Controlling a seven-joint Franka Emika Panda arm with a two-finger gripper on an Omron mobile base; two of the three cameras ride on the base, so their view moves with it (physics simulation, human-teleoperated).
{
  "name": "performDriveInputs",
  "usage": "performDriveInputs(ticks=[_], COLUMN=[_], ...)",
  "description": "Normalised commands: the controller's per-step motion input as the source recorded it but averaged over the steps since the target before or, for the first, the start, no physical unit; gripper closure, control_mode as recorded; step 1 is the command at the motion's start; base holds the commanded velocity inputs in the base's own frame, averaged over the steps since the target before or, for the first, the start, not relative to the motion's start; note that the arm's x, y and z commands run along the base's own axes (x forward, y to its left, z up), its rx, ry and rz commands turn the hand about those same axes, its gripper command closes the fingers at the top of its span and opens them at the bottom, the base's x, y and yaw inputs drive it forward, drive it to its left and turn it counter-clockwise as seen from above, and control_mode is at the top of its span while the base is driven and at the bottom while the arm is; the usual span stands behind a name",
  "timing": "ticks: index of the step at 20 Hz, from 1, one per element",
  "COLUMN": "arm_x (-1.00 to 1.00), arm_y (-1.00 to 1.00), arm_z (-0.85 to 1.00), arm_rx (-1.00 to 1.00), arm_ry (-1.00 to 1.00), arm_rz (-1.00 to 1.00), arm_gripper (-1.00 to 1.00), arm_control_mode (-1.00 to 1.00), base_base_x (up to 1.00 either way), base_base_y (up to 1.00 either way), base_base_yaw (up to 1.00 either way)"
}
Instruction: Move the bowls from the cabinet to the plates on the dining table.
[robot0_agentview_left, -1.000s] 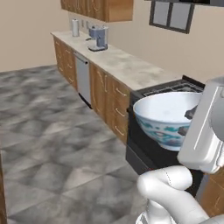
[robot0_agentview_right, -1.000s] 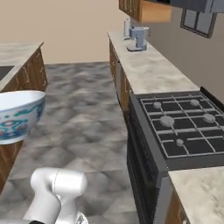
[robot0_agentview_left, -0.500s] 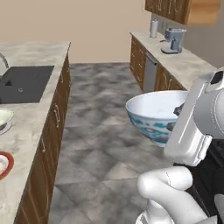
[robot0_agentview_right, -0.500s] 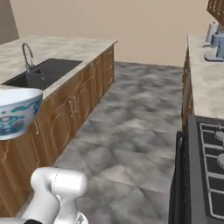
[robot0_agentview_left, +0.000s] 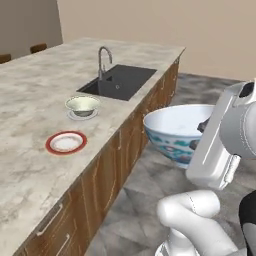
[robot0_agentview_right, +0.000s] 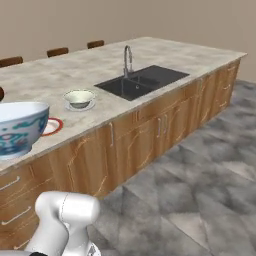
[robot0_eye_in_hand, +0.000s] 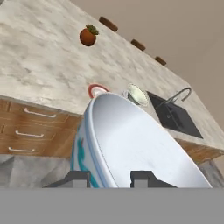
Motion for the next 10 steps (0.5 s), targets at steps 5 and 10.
performDriveInputs(ticks=[5, 10], arm_x=[0.0, 0.0], arm_y=[0.0, 0.0], arm_z=[0.0, 0.0], arm_rx=[0.0, 0.0], arm_ry=[0.0, 0.0], arm_rz=[0.0, 0.0], arm_gripper=[1.0, 1.0], arm_control_mode=[1.0, 1.0], base_base_x=[0.3, 0.91], base_base_y=[-0.13, -0.52], base_base_yaw=[0.69, 0.54])
